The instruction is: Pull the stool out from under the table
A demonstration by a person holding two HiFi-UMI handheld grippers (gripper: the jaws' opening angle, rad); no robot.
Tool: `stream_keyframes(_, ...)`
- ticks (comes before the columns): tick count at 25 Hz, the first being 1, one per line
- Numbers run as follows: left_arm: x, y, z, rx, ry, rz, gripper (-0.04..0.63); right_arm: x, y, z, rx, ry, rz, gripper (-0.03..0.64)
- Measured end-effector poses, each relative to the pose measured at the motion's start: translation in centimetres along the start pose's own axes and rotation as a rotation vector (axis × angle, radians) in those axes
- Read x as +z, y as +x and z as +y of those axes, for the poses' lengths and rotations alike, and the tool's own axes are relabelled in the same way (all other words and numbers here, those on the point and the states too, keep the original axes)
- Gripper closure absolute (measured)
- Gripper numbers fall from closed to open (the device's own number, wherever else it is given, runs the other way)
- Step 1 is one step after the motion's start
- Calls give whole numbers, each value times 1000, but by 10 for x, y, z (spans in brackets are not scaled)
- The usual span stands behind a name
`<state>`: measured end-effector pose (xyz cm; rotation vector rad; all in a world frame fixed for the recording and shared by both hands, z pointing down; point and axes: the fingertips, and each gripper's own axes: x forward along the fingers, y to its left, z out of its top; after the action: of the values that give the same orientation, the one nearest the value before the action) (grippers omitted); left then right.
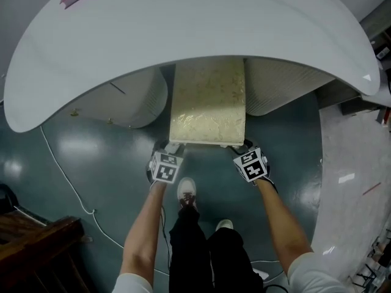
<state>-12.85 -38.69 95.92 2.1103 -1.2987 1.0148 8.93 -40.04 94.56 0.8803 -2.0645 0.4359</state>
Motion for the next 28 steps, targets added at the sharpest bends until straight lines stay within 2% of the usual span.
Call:
stream_keyframes(10, -73, -51, -52, -6, -30, 62, 373, -62, -44, 63, 65, -28, 81, 383)
stream_keyframes(14, -95, -72, -82, 5, -58, 76, 373, -87, -70, 78, 63, -56, 129, 385)
stream_keyframes(20, -131, -99, -128, 7, -98, 106, 373, -122, -102, 99, 68, -69, 138, 396)
stream_keyframes(28, -162, -123, -148, -2, -93, 114, 373, -149, -120, 129, 55, -74, 165, 396)
